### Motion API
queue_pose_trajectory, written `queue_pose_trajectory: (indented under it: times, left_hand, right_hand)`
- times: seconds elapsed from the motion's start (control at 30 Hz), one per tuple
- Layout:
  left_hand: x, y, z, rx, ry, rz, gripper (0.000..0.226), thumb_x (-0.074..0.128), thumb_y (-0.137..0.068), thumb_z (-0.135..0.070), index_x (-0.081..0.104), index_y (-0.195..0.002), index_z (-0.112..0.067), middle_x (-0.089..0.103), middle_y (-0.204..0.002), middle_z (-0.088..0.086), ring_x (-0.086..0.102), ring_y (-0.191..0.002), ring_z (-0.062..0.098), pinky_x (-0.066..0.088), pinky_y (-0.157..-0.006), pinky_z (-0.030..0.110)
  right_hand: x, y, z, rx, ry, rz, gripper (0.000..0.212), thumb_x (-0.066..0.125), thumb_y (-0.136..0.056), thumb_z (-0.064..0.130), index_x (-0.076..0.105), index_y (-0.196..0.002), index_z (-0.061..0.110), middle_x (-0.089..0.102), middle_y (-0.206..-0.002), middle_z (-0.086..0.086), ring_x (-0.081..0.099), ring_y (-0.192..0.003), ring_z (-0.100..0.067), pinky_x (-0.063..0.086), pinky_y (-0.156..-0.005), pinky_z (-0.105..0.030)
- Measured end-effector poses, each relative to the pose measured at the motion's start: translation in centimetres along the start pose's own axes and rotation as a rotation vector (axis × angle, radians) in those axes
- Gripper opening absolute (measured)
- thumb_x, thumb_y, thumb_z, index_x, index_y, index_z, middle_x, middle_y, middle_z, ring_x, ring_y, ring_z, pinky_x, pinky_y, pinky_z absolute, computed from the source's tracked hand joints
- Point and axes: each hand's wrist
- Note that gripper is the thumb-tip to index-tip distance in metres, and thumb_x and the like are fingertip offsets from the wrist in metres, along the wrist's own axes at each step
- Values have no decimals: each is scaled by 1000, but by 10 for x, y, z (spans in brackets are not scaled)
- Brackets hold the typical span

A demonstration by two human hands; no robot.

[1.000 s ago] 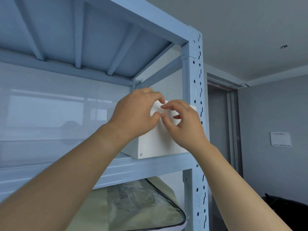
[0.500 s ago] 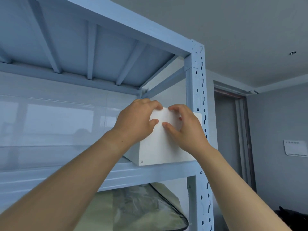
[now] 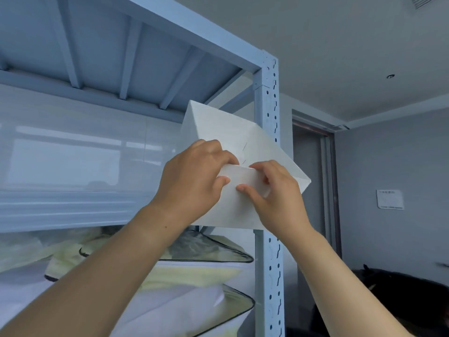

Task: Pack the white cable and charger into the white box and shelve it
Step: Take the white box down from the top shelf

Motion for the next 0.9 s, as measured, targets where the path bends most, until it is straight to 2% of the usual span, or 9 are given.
queue_pose_trajectory:
  times: [0.1, 0.2, 0.4, 0.5, 0.63, 0.77, 0.9]
  left_hand:
    - [-9, 20, -7, 23, 58, 10, 23, 69, -78, -22, 64, -99, -31, 55, -87, -12, 40, -91, 5, 24, -50, 20]
    - [-25, 36, -14, 53, 125, 20, 24, 72, -74, -19, 66, -95, -29, 53, -83, -13, 38, -88, 5, 18, -51, 13]
    - [-57, 82, -35, 123, 246, 29, 23, 75, -71, -16, 66, -91, -24, 59, -83, -7, 54, -85, 17, 25, -50, 19]
    - [-75, 108, -46, 136, 347, 35, 22, 75, -72, -14, 64, -90, -20, 59, -84, -3, 54, -83, 20, 37, -52, 26]
    - [-96, 139, -65, 174, 443, 40, 24, 78, -69, -13, 64, -88, -16, 62, -83, -1, 59, -79, 24, 45, -57, 30]
    - [-110, 162, -98, 219, 587, 90, 25, 79, -68, -13, 64, -87, -16, 62, -82, -1, 60, -78, 24, 43, -53, 27]
    - [-123, 179, -141, 265, 711, 102, 25, 80, -67, -12, 64, -86, -14, 62, -80, -2, 60, -78, 23, 37, -52, 23]
  right_hand:
    - [-7, 25, 16, 44, 33, -12, 23, 70, -79, 24, 57, -96, 14, 49, -85, 10, 39, -77, -7, 31, -69, -8]
    - [-20, 45, 35, 90, 78, -43, 24, 72, -78, 23, 58, -95, 13, 50, -84, 10, 41, -77, -8, 32, -68, -6]
    - [-60, 94, 92, 181, 185, -58, 22, 74, -75, 19, 59, -89, 13, 51, -81, 10, 40, -75, -6, 32, -68, -5]
    - [-80, 119, 124, 212, 269, -51, 20, 73, -76, 18, 60, -88, 12, 52, -82, 9, 40, -76, -7, 33, -67, -7]
    - [-112, 152, 163, 220, 385, -29, 21, 75, -74, 14, 62, -89, 8, 59, -81, 1, 42, -77, -10, 31, -65, -12]
    - [-154, 186, 194, 299, 485, 13, 20, 76, -74, 14, 64, -88, 6, 62, -80, -3, 45, -76, -13, 32, -66, -16]
    - [-202, 215, 221, 374, 603, 14, 21, 76, -73, 14, 65, -88, 5, 62, -80, -3, 43, -76, -11, 30, -67, -12]
Point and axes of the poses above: each hand's wrist, its own y-axis away from the middle knuckle, its own x-axis out of the palm, z = x × y
